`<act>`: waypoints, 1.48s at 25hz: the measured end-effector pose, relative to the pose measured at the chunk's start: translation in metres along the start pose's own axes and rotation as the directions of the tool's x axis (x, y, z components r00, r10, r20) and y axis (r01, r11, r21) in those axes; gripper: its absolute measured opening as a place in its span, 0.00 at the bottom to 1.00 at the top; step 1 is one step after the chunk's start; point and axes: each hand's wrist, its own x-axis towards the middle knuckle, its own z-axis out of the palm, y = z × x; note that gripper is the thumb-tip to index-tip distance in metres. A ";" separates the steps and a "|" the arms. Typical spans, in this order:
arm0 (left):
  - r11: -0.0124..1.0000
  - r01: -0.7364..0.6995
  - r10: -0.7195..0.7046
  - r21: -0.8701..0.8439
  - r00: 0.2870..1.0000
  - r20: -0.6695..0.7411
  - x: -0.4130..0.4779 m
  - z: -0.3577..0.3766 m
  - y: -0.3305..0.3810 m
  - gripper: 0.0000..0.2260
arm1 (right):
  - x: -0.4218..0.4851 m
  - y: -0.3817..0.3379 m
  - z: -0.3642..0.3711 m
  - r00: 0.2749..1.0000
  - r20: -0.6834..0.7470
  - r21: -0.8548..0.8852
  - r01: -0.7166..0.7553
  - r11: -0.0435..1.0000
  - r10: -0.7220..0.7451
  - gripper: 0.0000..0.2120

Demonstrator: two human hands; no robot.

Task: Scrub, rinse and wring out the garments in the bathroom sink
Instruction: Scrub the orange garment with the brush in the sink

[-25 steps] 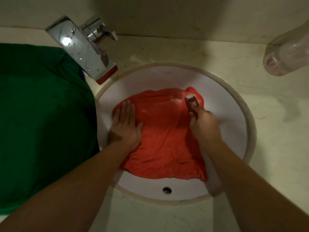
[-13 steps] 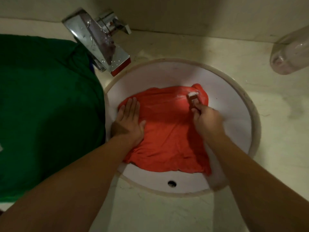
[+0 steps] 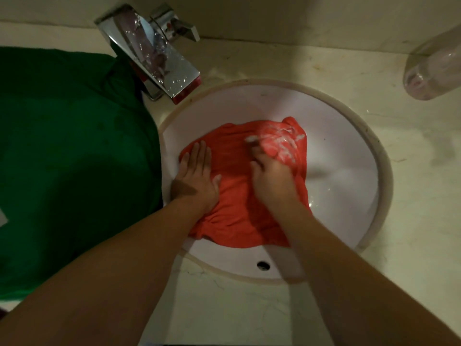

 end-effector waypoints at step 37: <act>0.988 -0.065 0.044 0.143 0.989 0.143 0.000 -0.002 -0.016 0.37 | -0.002 0.062 -0.060 0.995 0.028 -0.295 -0.085 0.952 0.098 0.18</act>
